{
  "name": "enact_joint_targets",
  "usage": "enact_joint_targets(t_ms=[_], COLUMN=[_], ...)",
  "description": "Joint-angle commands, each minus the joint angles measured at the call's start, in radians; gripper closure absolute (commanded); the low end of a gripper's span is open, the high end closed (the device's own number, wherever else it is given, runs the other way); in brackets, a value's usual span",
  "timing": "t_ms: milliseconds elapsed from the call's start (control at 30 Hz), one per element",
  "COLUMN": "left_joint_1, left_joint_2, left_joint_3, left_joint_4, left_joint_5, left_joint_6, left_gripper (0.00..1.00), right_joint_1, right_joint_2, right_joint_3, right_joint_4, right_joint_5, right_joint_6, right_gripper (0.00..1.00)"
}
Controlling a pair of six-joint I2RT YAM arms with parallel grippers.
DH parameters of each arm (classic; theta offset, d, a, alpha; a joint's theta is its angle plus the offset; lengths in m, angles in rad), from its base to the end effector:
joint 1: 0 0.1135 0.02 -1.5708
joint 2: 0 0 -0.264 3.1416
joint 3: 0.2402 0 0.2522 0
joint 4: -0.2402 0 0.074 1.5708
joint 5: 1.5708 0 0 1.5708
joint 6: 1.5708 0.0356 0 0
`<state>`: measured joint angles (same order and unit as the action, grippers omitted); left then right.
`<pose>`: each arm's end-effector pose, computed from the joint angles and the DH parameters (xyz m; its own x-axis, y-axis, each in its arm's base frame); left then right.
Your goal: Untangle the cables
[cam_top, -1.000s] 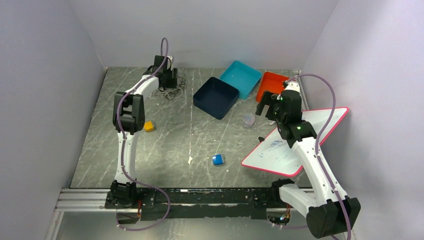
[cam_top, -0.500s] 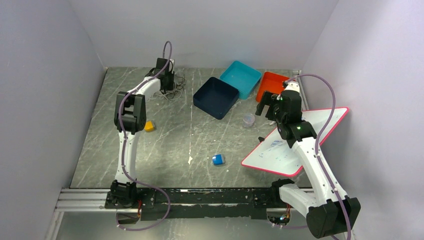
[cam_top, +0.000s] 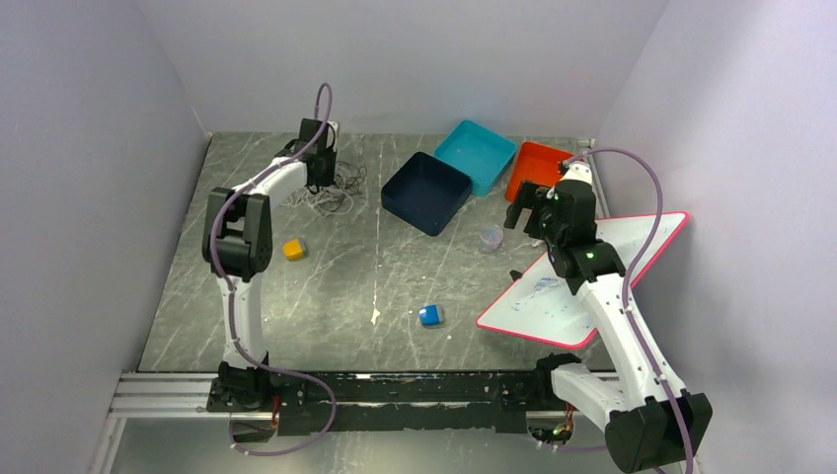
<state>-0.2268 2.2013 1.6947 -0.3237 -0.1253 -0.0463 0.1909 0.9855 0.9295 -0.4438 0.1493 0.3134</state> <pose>0.4811 -0.1065 0.1797 -0.7250 0.1202 -0.6782 0.1075 0.9923 0.0609 0.2150 0.0362 0.3274 -0.4659 0.2205 -0.8569 0.0885 0.9752 0.2028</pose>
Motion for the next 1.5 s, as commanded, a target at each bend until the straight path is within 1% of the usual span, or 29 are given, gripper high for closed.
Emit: enact_joint_targets(t_ms=[0, 200, 433, 600, 733, 767, 800, 900, 967, 1033, 1167, 1333, 1467], left_joint_1=[-0.036, -0.105, -0.224, -0.324, -0.434, -0.457, -0.474, -0.479, -0.479, -0.48, -0.475, -0.455, -0.424], left_joint_2=[-0.192, -0.401, -0.614, -0.805, -0.897, -0.911, -0.919, -0.927, -0.937, -0.947, -0.959, -0.99, -1.029], left_joint_3=[-0.115, -0.328, -0.506, -0.662, -0.747, -0.769, -0.791, -0.845, -0.865, -0.87, -0.85, -0.828, -0.85], left_joint_4=[0.012, 0.0, -0.062, -0.074, -0.076, -0.075, -0.07, -0.058, -0.043, -0.029, -0.033, -0.071, -0.083], left_joint_5=[0.036, 0.049, 0.044, 0.061, 0.058, 0.042, 0.035, 0.016, 0.001, -0.013, -0.039, -0.044, 0.017], left_joint_6=[-0.033, -0.078, -0.147, -0.247, -0.309, -0.311, -0.348, -0.398, -0.42, -0.433, -0.432, -0.438, -0.467], left_gripper=[0.93, 0.93, 0.93, 0.93, 0.92, 0.9, 0.87, 0.69, 0.55, 0.47, 0.4, 0.37, 0.38], right_joint_1=[0.004, 0.004, 0.005, 0.005, 0.005, 0.005, 0.005, 0.005, 0.005, 0.005, 0.005, 0.007, 0.015], right_joint_2=[-0.015, -0.002, -0.003, -0.03, -0.039, -0.038, -0.037, -0.033, -0.03, -0.028, -0.032, -0.026, -0.013], right_joint_3=[-0.021, -0.035, -0.051, -0.082, -0.117, -0.124, -0.129, -0.143, -0.144, -0.141, -0.144, -0.149, -0.156], right_joint_4=[0.043, 0.076, 0.106, 0.135, 0.164, 0.169, 0.172, 0.184, 0.186, 0.185, 0.179, 0.172, 0.17], right_joint_5=[-0.023, -0.051, -0.083, -0.12, -0.16, -0.167, -0.17, -0.183, -0.192, -0.201, -0.22, -0.262, -0.289], right_joint_6=[0.005, 0.008, 0.005, -0.002, 0.01, 0.015, 0.018, 0.032, 0.038, 0.043, 0.048, 0.058, 0.065], right_gripper=[0.0, 0.0, 0.0, 0.0, 0.0, 0.0, 0.0, 0.0, 0.0, 0.0, 0.0, 0.0, 0.03])
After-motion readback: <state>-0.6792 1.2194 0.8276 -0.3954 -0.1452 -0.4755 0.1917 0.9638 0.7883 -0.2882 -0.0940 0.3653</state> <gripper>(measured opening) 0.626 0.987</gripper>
